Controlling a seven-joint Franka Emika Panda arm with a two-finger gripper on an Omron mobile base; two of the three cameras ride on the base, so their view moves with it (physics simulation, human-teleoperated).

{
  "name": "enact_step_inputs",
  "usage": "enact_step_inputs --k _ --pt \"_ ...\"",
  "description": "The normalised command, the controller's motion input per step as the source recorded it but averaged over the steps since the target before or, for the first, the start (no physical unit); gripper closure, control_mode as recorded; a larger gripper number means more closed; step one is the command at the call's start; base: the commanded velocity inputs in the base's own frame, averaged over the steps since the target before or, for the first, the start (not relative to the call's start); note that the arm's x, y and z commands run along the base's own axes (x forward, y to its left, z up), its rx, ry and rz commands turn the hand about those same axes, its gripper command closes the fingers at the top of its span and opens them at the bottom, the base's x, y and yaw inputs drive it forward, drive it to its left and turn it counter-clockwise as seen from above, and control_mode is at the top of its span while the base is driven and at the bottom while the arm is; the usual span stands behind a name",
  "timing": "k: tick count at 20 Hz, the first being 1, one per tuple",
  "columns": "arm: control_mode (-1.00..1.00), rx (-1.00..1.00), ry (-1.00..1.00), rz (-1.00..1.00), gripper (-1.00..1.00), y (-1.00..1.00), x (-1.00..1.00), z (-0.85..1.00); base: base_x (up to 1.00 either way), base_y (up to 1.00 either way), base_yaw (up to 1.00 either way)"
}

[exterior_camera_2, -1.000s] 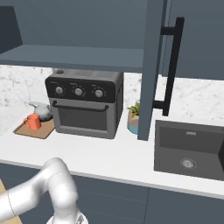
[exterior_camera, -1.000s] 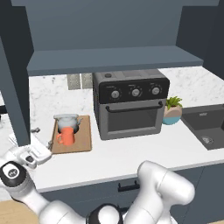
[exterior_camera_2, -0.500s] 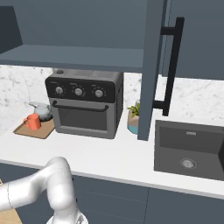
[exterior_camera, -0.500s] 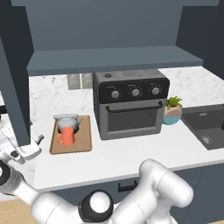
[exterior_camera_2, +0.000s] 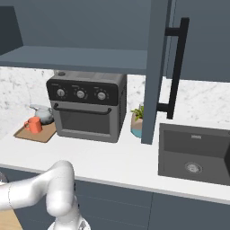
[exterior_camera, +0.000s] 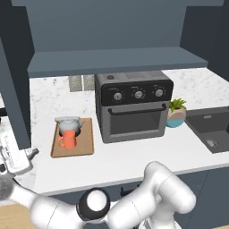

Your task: Pick the kettle from the counter and place it on the tray. Then pick the mug from the cabinet and place it on the tray. Then close the cabinet doors.

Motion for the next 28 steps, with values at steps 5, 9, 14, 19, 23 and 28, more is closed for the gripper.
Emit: enact_step_inputs --k 5,9,14,19,23,28 --pt "-1.0 0.0 0.03 -0.24 -1.0 -0.36 -0.82 0.08 0.0 0.0 0.0" --pt "-1.0 0.02 0.3 -0.36 -1.0 -0.6 -0.21 0.16 0.0 0.0 0.0" --pt "-1.0 0.06 0.38 -0.36 -1.0 -0.7 -0.44 -0.03 0.0 0.0 0.0" --pt "-1.0 0.0 0.11 -0.21 -1.0 -0.56 -0.89 -0.08 0.0 0.0 0.0" --pt "-1.0 0.0 0.18 -0.02 -1.0 -0.5 -0.53 0.0 0.0 0.0 0.0" --pt "-1.0 0.0 0.16 0.07 -1.0 -0.43 -0.48 0.01 0.0 0.0 0.0"
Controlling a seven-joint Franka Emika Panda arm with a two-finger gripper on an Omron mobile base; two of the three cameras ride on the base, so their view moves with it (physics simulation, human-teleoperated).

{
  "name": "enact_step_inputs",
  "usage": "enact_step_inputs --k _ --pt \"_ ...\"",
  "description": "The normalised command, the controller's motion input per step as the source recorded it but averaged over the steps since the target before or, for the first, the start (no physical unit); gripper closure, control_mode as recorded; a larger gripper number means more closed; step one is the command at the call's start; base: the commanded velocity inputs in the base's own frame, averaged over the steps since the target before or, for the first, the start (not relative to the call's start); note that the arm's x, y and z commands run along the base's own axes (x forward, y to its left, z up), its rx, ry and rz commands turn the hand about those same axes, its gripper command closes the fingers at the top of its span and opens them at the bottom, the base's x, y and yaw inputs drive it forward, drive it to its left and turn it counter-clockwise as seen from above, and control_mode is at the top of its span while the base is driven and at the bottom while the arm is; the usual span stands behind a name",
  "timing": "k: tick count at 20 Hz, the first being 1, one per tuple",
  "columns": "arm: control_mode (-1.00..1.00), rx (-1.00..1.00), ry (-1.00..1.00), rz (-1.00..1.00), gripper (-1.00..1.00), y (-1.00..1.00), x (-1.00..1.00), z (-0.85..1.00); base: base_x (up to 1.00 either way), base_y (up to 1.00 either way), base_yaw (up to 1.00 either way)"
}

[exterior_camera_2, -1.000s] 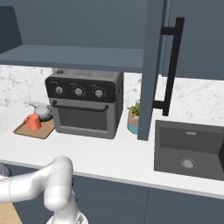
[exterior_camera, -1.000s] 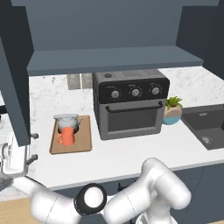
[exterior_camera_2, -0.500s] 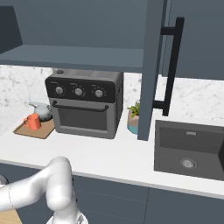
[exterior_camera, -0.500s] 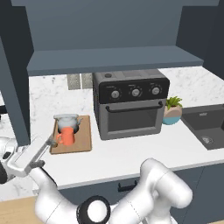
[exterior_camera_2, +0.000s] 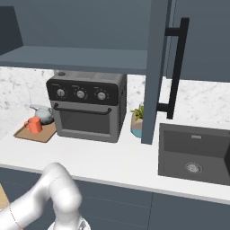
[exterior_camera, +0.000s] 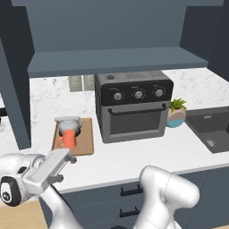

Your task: Pick the kettle from the counter and place it on the tray. Then pick the mug from the cabinet and place it on the tray. Then close the cabinet doors.

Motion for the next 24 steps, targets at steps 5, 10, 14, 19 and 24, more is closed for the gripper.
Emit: enact_step_inputs --k 5,10,14,19,24 --pt "-1.0 -0.14 0.16 0.23 -1.0 -0.01 -0.33 0.2 0.0 0.0 0.0" --pt "-1.0 -0.25 0.21 0.3 -1.0 0.31 0.02 0.23 0.0 0.0 0.0" --pt "-1.0 -0.14 0.04 0.02 -1.0 0.02 0.0 -0.1 0.0 0.0 0.0" --pt "-1.0 -0.15 0.03 0.0 -1.0 0.12 0.02 -0.16 0.0 0.0 0.0" --pt "-1.0 -0.1 0.06 0.0 -1.0 0.2 0.09 -0.08 0.0 0.0 0.0"
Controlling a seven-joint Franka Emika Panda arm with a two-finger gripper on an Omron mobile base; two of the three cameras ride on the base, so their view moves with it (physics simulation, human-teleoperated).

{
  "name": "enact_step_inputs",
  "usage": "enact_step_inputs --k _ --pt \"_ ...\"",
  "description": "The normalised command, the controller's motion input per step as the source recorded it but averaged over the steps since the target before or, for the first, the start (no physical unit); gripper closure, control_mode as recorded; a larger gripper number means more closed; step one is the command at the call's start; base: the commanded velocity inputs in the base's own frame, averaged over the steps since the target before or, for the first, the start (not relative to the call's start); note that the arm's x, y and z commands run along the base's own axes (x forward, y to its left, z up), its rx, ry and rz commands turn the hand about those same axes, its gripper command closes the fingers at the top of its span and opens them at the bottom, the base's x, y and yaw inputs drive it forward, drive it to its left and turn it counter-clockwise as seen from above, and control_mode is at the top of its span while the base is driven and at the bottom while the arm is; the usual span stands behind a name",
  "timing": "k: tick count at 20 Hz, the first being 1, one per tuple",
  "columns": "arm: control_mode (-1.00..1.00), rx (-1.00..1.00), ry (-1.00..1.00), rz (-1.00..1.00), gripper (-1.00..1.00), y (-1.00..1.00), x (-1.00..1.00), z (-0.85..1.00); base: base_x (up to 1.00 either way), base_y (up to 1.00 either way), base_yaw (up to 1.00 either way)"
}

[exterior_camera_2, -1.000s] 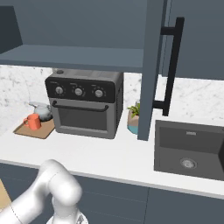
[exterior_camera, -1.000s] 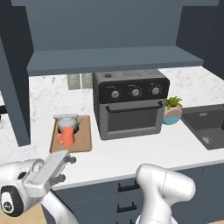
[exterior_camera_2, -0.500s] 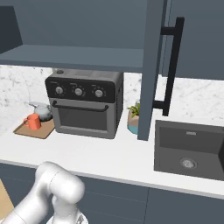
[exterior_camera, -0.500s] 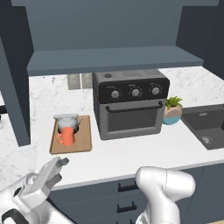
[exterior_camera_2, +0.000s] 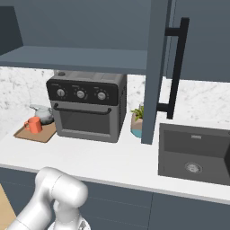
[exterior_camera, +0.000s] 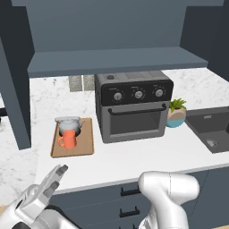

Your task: Pick the kettle from the counter and place it on the tray. Then pick the mug from the cabinet and place it on the tray. Then close the cabinet doors.

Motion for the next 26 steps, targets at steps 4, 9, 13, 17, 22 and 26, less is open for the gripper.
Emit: enact_step_inputs --k 4,9,13,17,22,26 --pt "-1.0 -0.15 0.12 0.0 -1.0 0.29 0.1 -0.04 0.0 0.0 0.0" --pt "-1.0 -0.13 0.06 0.0 -1.0 0.26 0.04 -0.06 0.0 0.0 0.0" --pt "-1.0 -0.13 0.14 0.0 -1.0 0.36 0.26 0.0 0.0 0.0 0.0" --pt "-1.0 -0.1 0.21 0.0 -1.0 0.3 0.3 0.04 0.0 0.0 0.0" --pt "-1.0 -0.1 0.29 0.0 -1.0 0.28 0.25 0.16 0.0 0.0 0.0" --pt "-1.0 -0.12 0.28 0.01 -1.0 0.33 0.2 0.14 0.0 0.0 0.0"
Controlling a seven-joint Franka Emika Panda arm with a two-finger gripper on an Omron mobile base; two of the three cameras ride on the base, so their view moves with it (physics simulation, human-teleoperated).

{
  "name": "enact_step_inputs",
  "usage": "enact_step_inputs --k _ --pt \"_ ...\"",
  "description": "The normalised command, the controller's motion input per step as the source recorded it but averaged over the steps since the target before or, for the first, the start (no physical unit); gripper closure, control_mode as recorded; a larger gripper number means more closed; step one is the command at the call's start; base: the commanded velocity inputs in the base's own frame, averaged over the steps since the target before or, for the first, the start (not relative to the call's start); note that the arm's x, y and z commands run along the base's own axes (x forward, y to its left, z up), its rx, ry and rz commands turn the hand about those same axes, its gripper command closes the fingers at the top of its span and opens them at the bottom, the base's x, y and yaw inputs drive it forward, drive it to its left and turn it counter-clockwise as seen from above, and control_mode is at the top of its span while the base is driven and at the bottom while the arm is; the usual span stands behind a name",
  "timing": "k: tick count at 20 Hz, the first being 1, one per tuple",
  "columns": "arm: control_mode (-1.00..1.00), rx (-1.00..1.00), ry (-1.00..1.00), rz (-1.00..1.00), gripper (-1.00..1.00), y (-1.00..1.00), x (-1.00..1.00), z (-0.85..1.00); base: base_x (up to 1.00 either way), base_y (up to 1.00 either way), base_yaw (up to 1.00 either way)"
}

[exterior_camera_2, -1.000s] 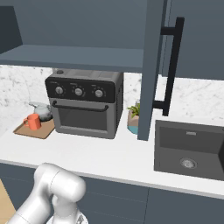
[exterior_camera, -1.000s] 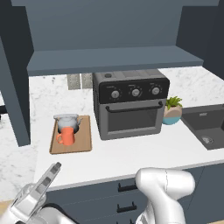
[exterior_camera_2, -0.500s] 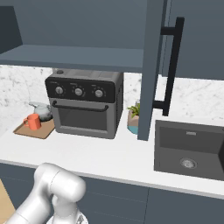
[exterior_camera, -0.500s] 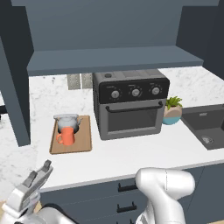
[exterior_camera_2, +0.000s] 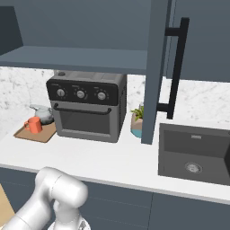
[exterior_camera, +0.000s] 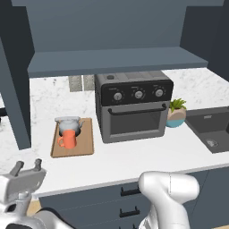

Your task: Pick the kettle from the counter and place it on the tray. Then pick the mug from the cabinet and place it on the tray. Then close the cabinet doors.

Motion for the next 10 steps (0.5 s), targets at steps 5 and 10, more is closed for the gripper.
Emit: enact_step_inputs --k 5,10 --pt "-1.0 -0.12 0.29 0.0 -1.0 0.3 0.2 0.26 0.0 0.0 0.0" --pt "-1.0 -0.14 0.25 0.0 -1.0 0.29 0.27 0.16 0.0 0.0 0.0"
